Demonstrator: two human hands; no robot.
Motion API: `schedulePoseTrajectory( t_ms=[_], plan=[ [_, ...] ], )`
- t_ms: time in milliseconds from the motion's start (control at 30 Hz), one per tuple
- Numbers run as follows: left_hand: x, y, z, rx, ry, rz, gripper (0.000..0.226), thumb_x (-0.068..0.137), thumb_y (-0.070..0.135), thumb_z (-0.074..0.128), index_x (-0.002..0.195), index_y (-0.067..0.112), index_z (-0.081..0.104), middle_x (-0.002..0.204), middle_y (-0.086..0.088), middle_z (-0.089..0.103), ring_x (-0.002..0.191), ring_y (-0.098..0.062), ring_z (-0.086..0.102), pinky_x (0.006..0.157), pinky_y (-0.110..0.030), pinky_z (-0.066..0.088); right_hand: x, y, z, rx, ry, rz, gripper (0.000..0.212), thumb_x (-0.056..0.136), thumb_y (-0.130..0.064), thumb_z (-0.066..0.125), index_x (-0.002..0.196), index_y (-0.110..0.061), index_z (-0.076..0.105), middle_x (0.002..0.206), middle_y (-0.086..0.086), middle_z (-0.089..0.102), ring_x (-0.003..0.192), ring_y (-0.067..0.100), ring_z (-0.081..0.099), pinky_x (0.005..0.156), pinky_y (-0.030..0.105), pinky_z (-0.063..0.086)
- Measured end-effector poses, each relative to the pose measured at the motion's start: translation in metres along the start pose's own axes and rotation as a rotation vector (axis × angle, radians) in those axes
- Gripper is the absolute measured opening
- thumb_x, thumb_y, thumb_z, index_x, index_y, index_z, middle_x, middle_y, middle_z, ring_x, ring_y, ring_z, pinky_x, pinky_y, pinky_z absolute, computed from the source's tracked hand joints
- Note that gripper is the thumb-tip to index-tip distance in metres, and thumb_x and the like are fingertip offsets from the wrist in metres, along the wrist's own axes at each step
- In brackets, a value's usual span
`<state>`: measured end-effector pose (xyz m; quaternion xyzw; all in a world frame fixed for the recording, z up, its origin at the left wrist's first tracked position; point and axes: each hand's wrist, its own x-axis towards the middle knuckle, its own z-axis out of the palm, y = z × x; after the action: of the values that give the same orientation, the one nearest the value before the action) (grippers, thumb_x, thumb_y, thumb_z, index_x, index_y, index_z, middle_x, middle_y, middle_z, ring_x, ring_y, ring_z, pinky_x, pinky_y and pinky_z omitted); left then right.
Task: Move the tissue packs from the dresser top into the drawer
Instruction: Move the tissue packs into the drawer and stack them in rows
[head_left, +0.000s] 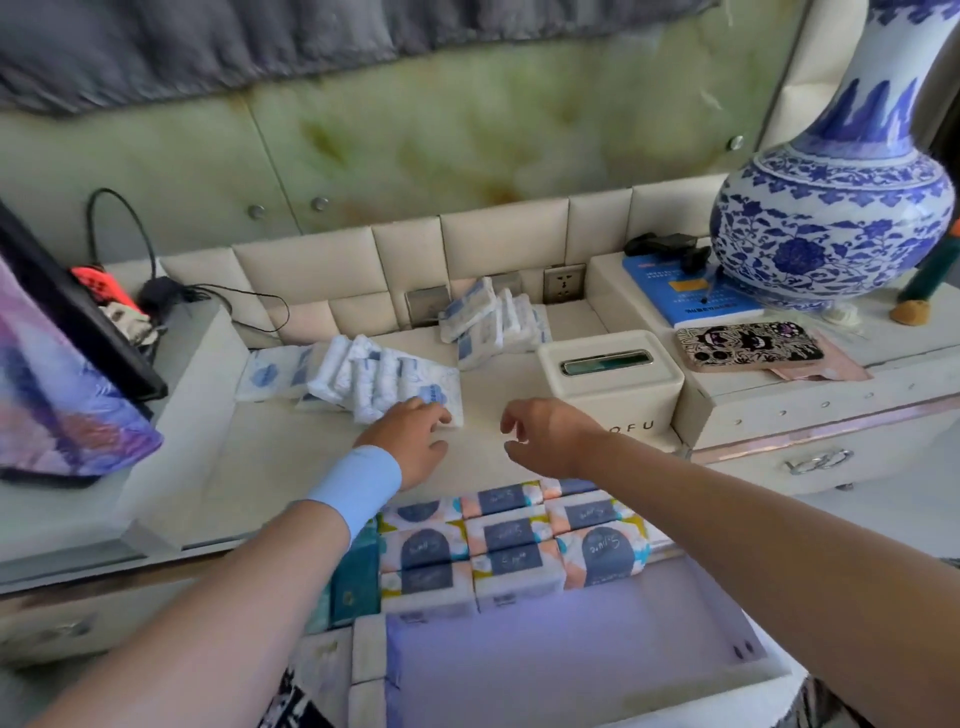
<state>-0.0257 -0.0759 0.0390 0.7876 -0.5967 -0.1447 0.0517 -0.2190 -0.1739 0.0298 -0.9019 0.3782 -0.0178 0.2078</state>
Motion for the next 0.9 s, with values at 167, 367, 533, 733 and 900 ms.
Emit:
schedulePoseTrajectory(
  t_ms=[167,367,533,733,900],
  plan=[
    [0.012,-0.053,-0.014,-0.106,0.077,-0.198,0.047,0.093,0.031,0.058,0.138,0.032,0.046,0.141,-0.008,0.039,0.130,-0.030,0.041,0.106,-0.039,0.039,0.047,-0.044,0.001,0.008,-0.145,0.079,0.062,0.089,-0.039,0.064,0.144,-0.028,0.037,0.139,0.004,0.048,0.119,0.024,0.053,0.099,0.040,0.047],
    [0.044,-0.082,-0.012,-0.212,0.015,-0.351,0.064,0.092,0.040,0.058,0.149,0.031,0.032,0.148,-0.013,0.029,0.129,-0.036,0.042,0.100,-0.039,0.043,0.100,-0.072,0.015,0.421,-0.198,0.296,0.084,0.087,-0.040,0.069,0.153,-0.020,0.021,0.144,0.012,0.040,0.115,0.028,0.050,0.091,0.041,0.050],
    [0.066,-0.094,-0.011,-0.475,-0.008,-0.432,0.069,0.092,0.038,0.060,0.152,0.025,0.028,0.150,-0.010,0.038,0.126,-0.033,0.048,0.095,-0.034,0.044,0.144,-0.089,0.031,0.799,-0.184,0.570,0.070,0.087,-0.044,0.066,0.144,-0.020,0.034,0.130,0.009,0.048,0.104,0.027,0.047,0.083,0.042,0.042],
    [0.082,-0.088,-0.018,-0.831,0.090,-0.517,0.064,0.080,0.043,0.068,0.134,0.012,0.049,0.117,-0.014,0.065,0.107,-0.034,0.064,0.095,-0.045,0.053,0.173,-0.097,0.044,0.883,-0.136,0.424,0.036,0.089,-0.046,0.062,0.108,-0.015,0.061,0.099,0.008,0.066,0.079,0.021,0.060,0.068,0.029,0.044],
    [0.090,-0.078,-0.018,-1.078,-0.008,-0.531,0.035,0.088,0.022,0.064,0.122,0.014,0.063,0.108,-0.012,0.070,0.099,-0.031,0.069,0.089,-0.045,0.057,0.173,-0.090,0.042,0.950,-0.187,0.500,0.047,0.082,-0.052,0.065,0.109,-0.014,0.064,0.100,0.011,0.073,0.090,0.028,0.068,0.080,0.038,0.055]
  ],
)
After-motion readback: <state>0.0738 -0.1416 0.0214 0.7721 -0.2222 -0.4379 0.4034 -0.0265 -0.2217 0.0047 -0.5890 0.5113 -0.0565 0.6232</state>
